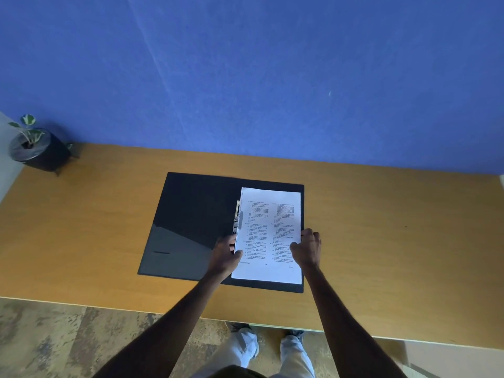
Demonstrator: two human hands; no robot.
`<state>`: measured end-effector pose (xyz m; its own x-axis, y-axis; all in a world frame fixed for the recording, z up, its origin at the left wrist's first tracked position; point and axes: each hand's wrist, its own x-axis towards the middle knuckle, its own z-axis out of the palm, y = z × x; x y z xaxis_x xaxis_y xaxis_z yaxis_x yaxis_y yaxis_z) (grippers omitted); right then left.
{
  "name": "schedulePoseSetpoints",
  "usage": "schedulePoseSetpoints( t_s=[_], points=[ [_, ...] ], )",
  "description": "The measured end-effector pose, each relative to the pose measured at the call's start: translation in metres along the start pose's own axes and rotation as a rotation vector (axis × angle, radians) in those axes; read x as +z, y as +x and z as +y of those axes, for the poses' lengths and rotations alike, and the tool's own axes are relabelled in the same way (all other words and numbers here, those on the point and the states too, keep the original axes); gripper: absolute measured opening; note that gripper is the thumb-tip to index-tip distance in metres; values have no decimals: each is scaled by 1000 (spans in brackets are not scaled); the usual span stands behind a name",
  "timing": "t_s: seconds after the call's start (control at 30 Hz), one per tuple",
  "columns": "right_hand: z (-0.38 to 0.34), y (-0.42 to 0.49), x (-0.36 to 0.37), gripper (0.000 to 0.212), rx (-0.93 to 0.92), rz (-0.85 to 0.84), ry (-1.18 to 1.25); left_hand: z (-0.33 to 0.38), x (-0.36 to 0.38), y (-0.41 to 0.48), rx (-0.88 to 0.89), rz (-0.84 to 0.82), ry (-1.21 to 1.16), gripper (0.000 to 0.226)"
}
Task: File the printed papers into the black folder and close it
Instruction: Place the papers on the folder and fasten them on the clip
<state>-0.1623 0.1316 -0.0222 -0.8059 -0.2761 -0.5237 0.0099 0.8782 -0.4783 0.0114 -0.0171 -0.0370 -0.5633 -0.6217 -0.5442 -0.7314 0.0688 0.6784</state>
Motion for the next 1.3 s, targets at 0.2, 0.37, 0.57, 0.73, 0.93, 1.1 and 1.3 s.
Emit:
schedulePoseSetpoints(
  t_s=[0.2, 0.37, 0.57, 0.73, 0.93, 1.1, 1.3],
  points=[
    [3, 3, -1, 44, 6, 9, 72, -4, 5, 1, 0, 13, 24, 56],
    [3, 4, -4, 42, 27, 5, 121, -5, 8, -2, 0, 36, 21, 58],
    [3, 6, -8, 41, 43, 2, 174, -5, 11, -2, -25, 62, 13, 57],
    [1, 7, -10, 39, 26, -13, 124, -7, 14, -2, -27, 79, 10, 56],
    [-3, 11, -20, 28, 14, -36, 65, -5, 16, -2, -95, 112, -30, 52],
    [-15, 16, -30, 33, -46, -36, -27, -9, 26, -21, -279, 323, -301, 60],
    [-19, 19, -31, 30, -16, -21, -32, -27, 45, -42, -437, 460, -586, 52]
  ],
)
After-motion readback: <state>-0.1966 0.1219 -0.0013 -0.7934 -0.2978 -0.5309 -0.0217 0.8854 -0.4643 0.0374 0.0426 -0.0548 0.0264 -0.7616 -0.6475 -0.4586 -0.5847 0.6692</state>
